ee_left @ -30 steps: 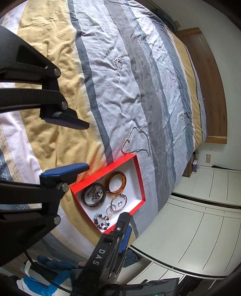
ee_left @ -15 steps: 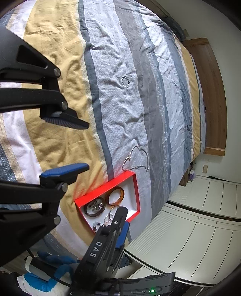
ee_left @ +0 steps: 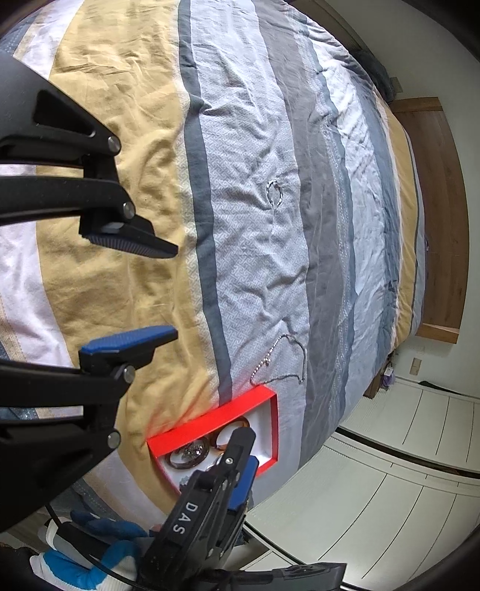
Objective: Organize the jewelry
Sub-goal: 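Withdraw both tools from the box toward the necklace and earring, then grasp the pearl necklace with the right tool while the left tool grasps the silver hoop earring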
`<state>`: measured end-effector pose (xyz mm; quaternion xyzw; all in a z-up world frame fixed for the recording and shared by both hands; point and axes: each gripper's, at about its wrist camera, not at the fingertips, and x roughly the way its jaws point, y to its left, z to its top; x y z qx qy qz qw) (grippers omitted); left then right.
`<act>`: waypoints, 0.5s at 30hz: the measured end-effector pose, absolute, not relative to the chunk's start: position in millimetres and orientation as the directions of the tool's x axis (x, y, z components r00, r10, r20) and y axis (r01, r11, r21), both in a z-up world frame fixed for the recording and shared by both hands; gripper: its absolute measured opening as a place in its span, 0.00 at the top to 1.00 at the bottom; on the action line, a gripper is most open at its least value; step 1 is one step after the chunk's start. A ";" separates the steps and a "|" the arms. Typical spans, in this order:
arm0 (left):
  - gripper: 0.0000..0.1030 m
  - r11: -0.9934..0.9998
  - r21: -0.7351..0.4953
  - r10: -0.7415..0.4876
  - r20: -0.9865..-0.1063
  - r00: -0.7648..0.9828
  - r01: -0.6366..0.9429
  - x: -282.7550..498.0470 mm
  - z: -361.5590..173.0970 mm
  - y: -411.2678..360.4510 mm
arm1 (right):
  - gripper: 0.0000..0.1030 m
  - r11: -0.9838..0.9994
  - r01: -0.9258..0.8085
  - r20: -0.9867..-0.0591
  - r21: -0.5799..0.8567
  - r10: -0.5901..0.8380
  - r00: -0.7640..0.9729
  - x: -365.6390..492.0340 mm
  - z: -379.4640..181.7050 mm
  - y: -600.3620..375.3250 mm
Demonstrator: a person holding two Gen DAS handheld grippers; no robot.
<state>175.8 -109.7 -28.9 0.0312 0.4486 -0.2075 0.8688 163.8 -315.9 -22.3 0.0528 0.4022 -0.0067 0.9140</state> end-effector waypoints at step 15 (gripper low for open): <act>0.53 0.956 -0.115 -0.240 -0.836 0.493 0.270 229.0 -71.4 -75.2 | 0.43 0.996 -0.001 -0.745 0.088 0.066 0.664 217.7 -39.0 -304.8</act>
